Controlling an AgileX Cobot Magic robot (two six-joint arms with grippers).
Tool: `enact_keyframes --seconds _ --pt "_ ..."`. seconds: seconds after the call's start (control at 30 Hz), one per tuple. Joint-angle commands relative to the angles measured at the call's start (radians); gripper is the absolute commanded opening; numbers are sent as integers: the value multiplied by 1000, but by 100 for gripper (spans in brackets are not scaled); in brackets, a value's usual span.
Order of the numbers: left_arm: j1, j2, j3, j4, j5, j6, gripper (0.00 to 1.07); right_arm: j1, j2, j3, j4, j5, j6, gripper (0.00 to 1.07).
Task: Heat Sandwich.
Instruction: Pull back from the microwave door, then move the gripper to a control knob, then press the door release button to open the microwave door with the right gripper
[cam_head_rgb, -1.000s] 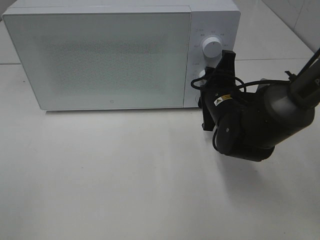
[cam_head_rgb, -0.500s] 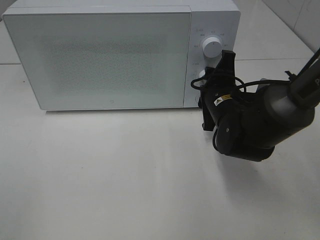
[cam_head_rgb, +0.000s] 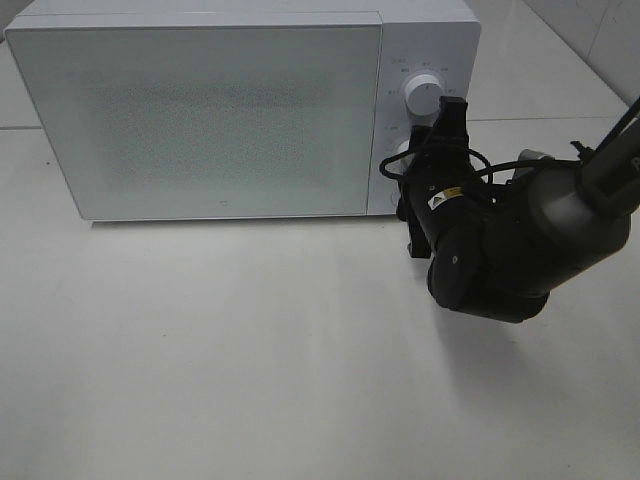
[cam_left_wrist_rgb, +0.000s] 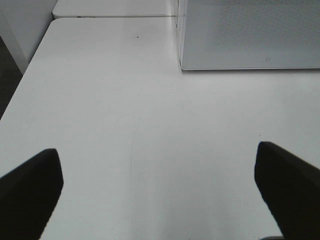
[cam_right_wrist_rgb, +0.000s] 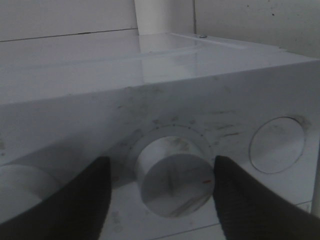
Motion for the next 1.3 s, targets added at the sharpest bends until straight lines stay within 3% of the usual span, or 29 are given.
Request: enact_keyframes --seconds 0.03,0.13,0.7,1.03,1.17,1.3 --pt "3 -27 3 -2 -4 0 100 -1 -11 -7 -17 -119 -36 84" --pt "3 -27 3 -2 -4 0 100 -1 -11 -7 -24 -102 -37 88" --pt "3 -27 3 -2 -4 0 100 -1 -11 -6 -131 -37 -37 79" --pt "3 -27 3 -2 -4 0 100 -1 -51 109 -219 -9 -7 76" --pt "3 -27 3 -2 -4 0 100 -3 -119 199 -329 96 -36 76" --pt "3 -27 3 -2 -4 0 100 -3 -159 225 -376 160 -84 76"
